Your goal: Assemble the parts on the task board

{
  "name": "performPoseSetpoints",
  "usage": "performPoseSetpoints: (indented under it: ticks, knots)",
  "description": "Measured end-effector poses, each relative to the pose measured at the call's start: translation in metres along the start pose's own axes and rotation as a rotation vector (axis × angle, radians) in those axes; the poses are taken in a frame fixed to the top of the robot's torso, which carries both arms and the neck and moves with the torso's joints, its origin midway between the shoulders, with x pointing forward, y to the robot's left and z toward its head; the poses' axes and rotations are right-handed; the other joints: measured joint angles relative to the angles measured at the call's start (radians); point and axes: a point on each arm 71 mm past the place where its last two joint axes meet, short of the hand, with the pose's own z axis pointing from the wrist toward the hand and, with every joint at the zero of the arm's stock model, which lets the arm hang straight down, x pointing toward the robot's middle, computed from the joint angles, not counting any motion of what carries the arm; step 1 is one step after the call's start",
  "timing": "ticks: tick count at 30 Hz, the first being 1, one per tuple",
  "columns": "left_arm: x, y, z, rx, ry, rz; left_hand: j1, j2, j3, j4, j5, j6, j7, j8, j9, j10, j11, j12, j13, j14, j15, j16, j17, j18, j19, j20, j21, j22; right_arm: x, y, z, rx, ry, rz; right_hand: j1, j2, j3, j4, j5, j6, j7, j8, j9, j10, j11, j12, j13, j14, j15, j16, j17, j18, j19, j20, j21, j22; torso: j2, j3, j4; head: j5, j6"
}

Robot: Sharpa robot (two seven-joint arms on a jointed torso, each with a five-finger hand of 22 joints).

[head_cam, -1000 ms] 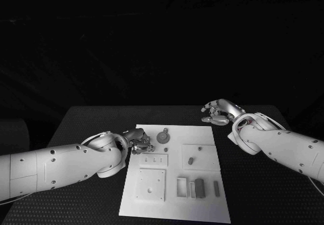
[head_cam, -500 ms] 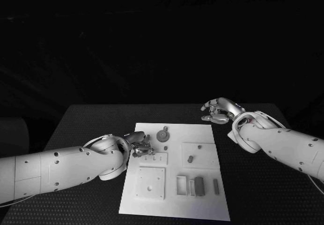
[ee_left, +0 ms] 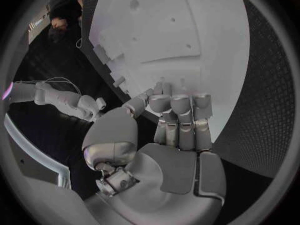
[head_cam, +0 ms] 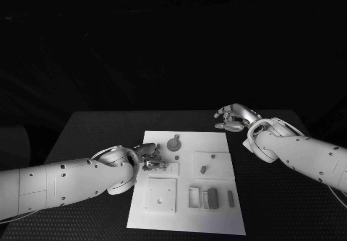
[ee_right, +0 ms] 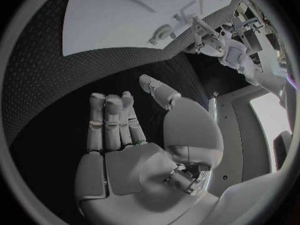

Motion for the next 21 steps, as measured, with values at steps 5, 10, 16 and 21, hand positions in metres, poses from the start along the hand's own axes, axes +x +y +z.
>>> performPoseSetpoints:
  ticks: [5, 10, 16, 21]
  knots:
    - [0.0, 0.0012, 0.0005, -0.006, 0.004, 0.004, -0.007, 0.007, 0.0, -0.008, 0.009, 0.001, -0.001, 0.005, 0.002, 0.0, 0.0, 0.005, 0.002, 0.0, 0.0, 0.009, -0.004, 0.0, 0.0, 0.0, 0.007, 0.0, 0.0002, 0.0003, 0.0001, -0.001, 0.001, 0.0, 0.0, 0.0, 0.0, 0.0, 0.004, 0.001, 0.001, 0.0, 0.0, 0.0, 0.0, 0.0, -0.001, 0.0, 0.0, 0.0, -0.001, 0.0, 0.0, 0.0, 0.0, 0.0, 0.0, 0.0, 0.0001, -0.002, -0.002]
    - [0.0005, 0.0007, 0.0014, -0.007, 0.005, 0.01, -0.01, 0.01, 0.0, -0.008, 0.009, 0.001, -0.001, 0.007, 0.003, 0.0, 0.0, 0.005, 0.002, 0.0, 0.0, 0.009, -0.005, 0.0, 0.0, 0.0, 0.007, 0.0, 0.0004, 0.0005, 0.0002, -0.001, 0.002, 0.001, 0.0, 0.0, 0.0, 0.0, 0.004, 0.001, 0.0, 0.0, -0.001, 0.0, 0.0, 0.0, -0.001, 0.0, 0.0, 0.0, -0.001, 0.0, 0.0, 0.0, 0.0, 0.0, 0.0, 0.0, 0.0001, -0.002, -0.001]
    - [0.0015, 0.0007, 0.0018, -0.007, 0.008, 0.017, -0.01, 0.01, 0.0, -0.008, 0.009, 0.002, -0.001, 0.007, 0.004, 0.0, 0.0, 0.005, 0.002, 0.0, 0.0, 0.009, -0.006, 0.0, 0.0, 0.0, 0.007, 0.0, 0.0007, 0.001, 0.0002, -0.002, 0.003, 0.001, -0.004, 0.004, 0.0, 0.0, 0.009, 0.001, 0.0, 0.0, -0.001, 0.0, 0.0, 0.0, -0.003, 0.0, 0.0, 0.0, -0.002, 0.0, 0.0, 0.0, 0.0, 0.0, -0.001, 0.0, 0.0001, -0.002, 0.0]
    - [0.0019, 0.0019, 0.0026, -0.011, 0.008, 0.022, -0.013, 0.007, 0.0, -0.008, 0.003, 0.003, -0.002, 0.007, 0.004, 0.0, 0.0, 0.009, 0.002, 0.0, 0.0, 0.013, -0.012, 0.0, 0.0, 0.0, 0.011, -0.002, 0.001, 0.0014, 0.0004, -0.003, 0.005, 0.002, -0.004, 0.004, -0.003, 0.003, 0.013, 0.002, 0.0, 0.0, -0.001, 0.0, 0.0, 0.0, -0.003, 0.0, 0.0, 0.0, -0.002, 0.0, 0.0, 0.0, 0.0, 0.0, -0.001, -0.0001, 0.0004, -0.003, 0.0]
